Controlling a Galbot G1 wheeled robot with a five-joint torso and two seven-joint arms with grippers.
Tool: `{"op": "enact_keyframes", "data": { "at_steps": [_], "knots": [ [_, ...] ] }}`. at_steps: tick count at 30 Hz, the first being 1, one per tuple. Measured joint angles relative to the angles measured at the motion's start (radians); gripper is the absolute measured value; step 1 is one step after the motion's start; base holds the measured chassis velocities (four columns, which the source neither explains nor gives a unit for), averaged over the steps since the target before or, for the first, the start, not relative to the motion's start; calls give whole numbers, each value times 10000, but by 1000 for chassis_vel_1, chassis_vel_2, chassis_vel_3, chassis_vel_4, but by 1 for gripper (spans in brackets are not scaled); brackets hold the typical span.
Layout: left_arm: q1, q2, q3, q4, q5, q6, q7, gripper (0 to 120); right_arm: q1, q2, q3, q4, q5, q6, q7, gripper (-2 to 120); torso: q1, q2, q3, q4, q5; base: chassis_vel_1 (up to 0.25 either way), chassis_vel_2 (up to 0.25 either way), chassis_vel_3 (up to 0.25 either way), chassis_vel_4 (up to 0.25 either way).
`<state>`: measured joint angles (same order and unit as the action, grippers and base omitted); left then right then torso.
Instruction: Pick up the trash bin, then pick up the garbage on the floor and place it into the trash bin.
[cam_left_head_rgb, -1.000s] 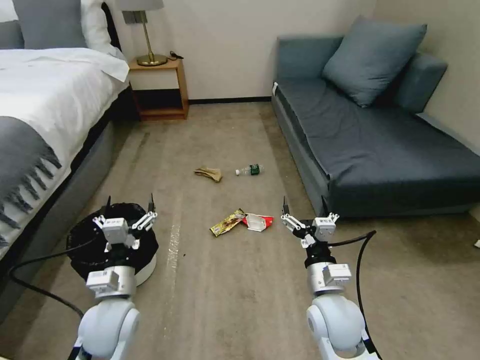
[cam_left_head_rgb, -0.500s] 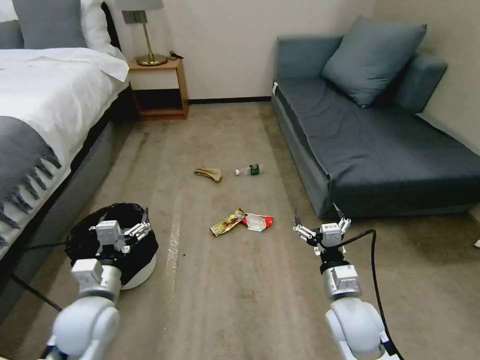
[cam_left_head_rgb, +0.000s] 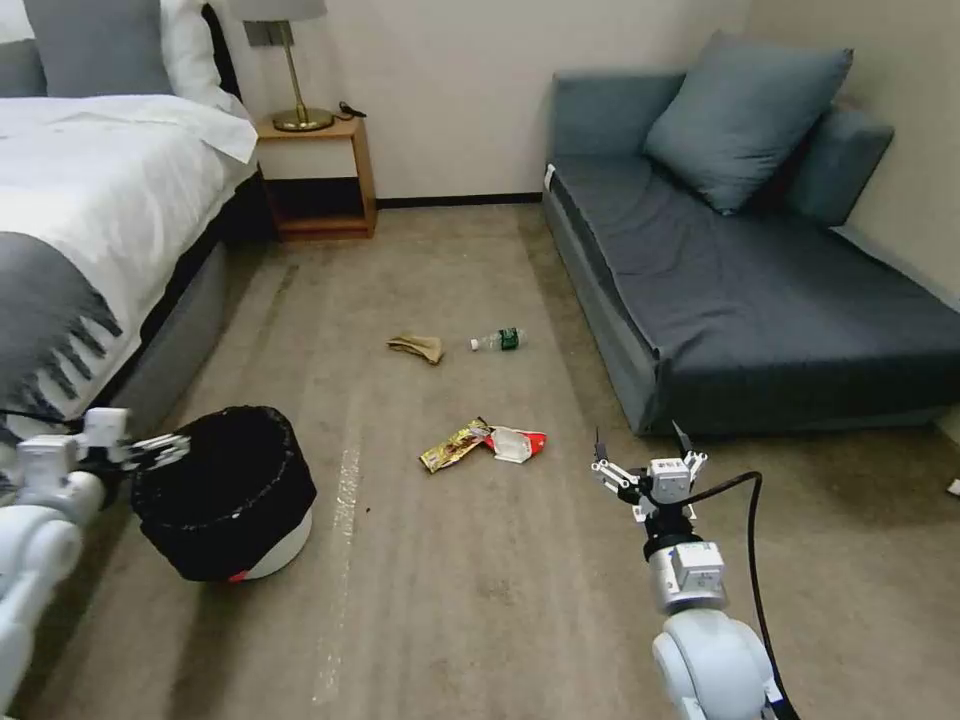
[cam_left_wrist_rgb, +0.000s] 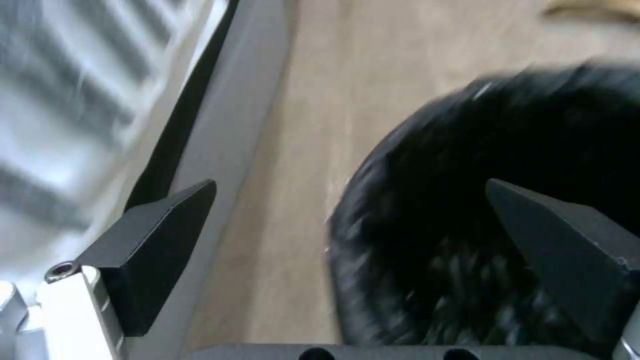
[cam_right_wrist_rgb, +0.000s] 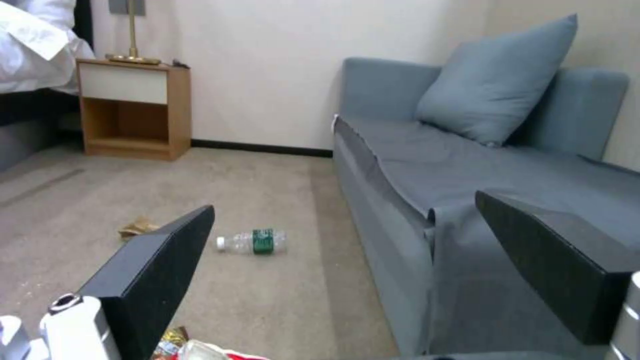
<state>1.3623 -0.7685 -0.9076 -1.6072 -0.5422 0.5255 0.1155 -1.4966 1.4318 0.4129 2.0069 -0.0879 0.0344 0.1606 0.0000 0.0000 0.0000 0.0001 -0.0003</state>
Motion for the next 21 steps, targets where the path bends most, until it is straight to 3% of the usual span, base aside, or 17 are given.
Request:
{"op": "enact_keyframes", "data": {
  "at_steps": [3,4,6,12,21],
  "knots": [
    [-170,139,-24,837,145,34,357,100,16,-2,-32,-52,56,18,28,100,0,0,0,0,-1,0,0,0,0],
    [-170,139,-24,837,145,34,357,100,16,-2,-32,-52,56,18,28,100,0,0,0,0,-1,0,0,0,0],
    [-384,281,157,1529,-103,-234,645,100,17,-42,-62,-67,112,20,35,100,1,0,0,1,2,0,0,0,0],
    [-1199,285,783,2606,-643,-235,1052,100,60,-138,-69,-71,270,-37,100,100,1,0,0,-4,1,0,0,0,0],
    [-1929,29,1275,3306,-684,-254,1350,95,66,-174,-71,-58,367,-69,173,100,0,0,0,-2,2,0,0,0,0]
  ]
}}
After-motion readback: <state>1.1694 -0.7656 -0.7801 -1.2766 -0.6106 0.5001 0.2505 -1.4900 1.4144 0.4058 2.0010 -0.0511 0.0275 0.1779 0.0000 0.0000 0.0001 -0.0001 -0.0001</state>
